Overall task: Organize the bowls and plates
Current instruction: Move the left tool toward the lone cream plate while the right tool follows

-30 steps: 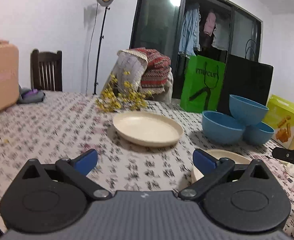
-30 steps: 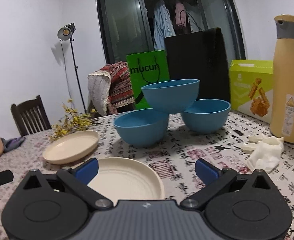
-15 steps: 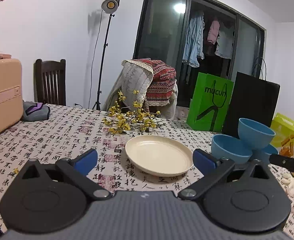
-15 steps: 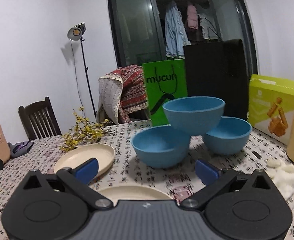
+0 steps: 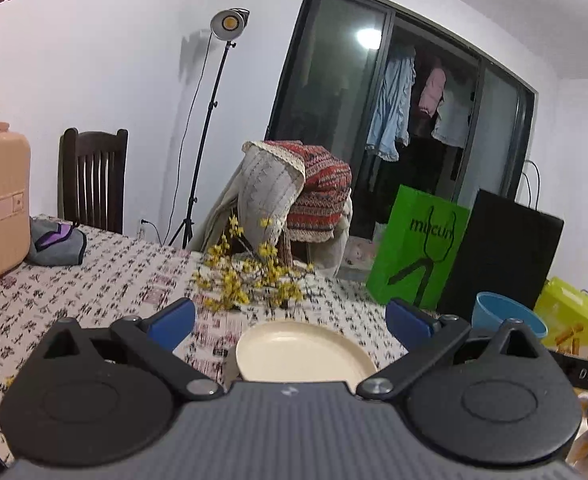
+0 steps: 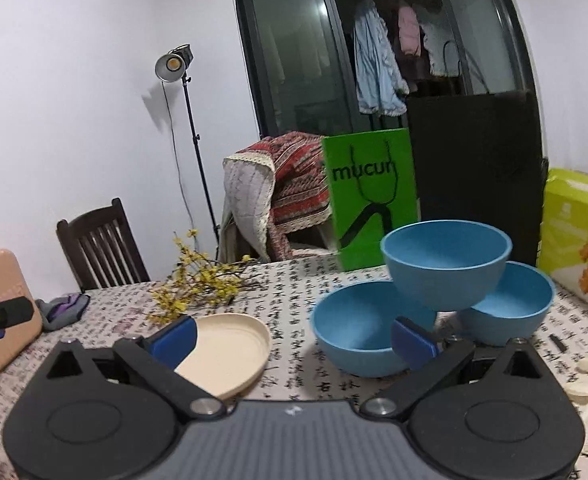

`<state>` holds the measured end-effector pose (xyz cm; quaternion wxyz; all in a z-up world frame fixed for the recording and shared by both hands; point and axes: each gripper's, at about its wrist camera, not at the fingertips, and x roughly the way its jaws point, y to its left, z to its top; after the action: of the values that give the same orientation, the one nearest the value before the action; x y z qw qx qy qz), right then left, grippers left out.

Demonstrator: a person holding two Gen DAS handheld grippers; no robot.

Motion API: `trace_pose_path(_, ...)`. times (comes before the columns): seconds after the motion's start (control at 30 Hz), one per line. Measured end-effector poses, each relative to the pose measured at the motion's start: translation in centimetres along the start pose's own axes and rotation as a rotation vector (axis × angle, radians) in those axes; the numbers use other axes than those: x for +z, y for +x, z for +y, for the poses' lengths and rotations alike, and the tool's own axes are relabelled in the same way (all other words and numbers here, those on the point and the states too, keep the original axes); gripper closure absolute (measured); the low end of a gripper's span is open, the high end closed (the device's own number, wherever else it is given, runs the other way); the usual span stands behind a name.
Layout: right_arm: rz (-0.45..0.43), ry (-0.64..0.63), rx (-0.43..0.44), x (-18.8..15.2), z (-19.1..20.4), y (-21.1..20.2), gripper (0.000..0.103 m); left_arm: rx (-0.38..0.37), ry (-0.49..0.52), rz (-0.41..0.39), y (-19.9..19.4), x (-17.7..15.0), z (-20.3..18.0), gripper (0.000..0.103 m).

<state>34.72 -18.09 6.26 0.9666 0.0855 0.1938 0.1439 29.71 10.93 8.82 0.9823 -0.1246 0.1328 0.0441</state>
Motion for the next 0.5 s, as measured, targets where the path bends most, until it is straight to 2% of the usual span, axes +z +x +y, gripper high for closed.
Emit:
trace_pose_path(0.23, 0.004, -0.004, 0.009, 1.5, 1.5, 2.2, 0.000, 0.021, -0.036, 0.011, 1.9, 1.7, 0.4, 0.000)
trace_pose_path(0.5, 0.020, 0.044, 0.023, 2.3, 2.1, 4.2, 0.000, 0.038, -0.130, 0.049, 4.7, 2.8, 1.7, 0.000)
